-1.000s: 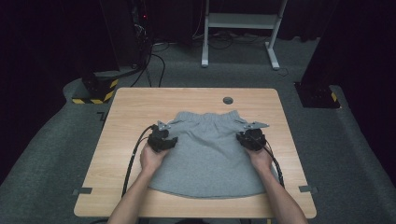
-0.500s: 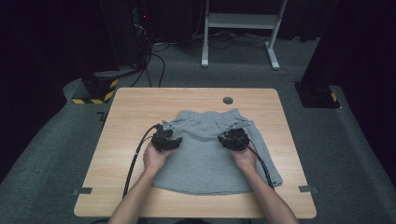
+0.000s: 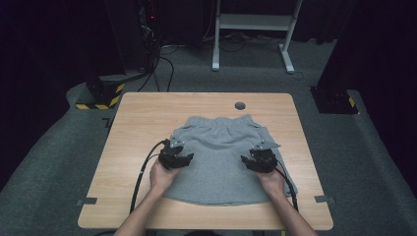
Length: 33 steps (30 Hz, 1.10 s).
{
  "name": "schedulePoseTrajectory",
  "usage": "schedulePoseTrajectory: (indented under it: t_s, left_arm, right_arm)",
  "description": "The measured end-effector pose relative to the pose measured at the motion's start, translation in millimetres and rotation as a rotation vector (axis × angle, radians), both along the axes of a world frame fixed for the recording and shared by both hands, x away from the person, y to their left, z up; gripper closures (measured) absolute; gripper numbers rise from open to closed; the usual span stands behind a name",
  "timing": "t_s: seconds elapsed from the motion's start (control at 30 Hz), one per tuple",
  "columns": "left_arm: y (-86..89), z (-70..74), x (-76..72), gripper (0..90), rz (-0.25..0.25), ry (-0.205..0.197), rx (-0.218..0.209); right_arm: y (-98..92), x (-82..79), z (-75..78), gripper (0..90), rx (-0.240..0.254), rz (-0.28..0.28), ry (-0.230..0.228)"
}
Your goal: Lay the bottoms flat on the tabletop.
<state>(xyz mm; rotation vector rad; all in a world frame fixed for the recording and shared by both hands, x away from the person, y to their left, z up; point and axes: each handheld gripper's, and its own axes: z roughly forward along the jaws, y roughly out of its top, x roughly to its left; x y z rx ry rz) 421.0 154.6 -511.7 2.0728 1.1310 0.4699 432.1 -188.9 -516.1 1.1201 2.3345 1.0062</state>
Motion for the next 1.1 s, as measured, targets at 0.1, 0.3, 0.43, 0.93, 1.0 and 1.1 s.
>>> schedulePoseTrajectory:
  t_s: [0.1, 0.3, 0.43, 0.93, 1.0, 1.1]
  left_arm:
    - [-2.1, -10.6, -6.3, 44.8, 0.007, -0.019, 0.016]
    - [1.4, 5.9, -10.3, 43.1, 0.024, -0.046, 0.015]
    - [16.8, 21.5, -18.0, 42.8, 0.048, -0.058, -0.039]
    - [61.3, 29.7, -46.9, 40.5, 0.102, -0.080, -0.163]
    - [65.7, 30.6, -50.7, 40.2, 0.109, -0.080, -0.166]
    - [71.7, 31.4, -56.4, 39.9, 0.123, -0.074, -0.164]
  right_arm:
    - [-3.8, -11.9, -5.9, 47.5, -0.016, 0.015, -0.019]
    - [-7.6, -13.2, 1.5, 46.2, -0.010, 0.016, -0.050]
    - [-24.8, -21.6, 18.6, 46.4, 0.052, -0.022, -0.086]
    - [-103.6, -60.6, 24.6, 46.7, 0.133, -0.196, -0.116]
    - [-109.6, -63.8, 24.6, 46.7, 0.142, -0.211, -0.118]
    - [-116.5, -67.5, 24.7, 46.7, 0.152, -0.227, -0.116]
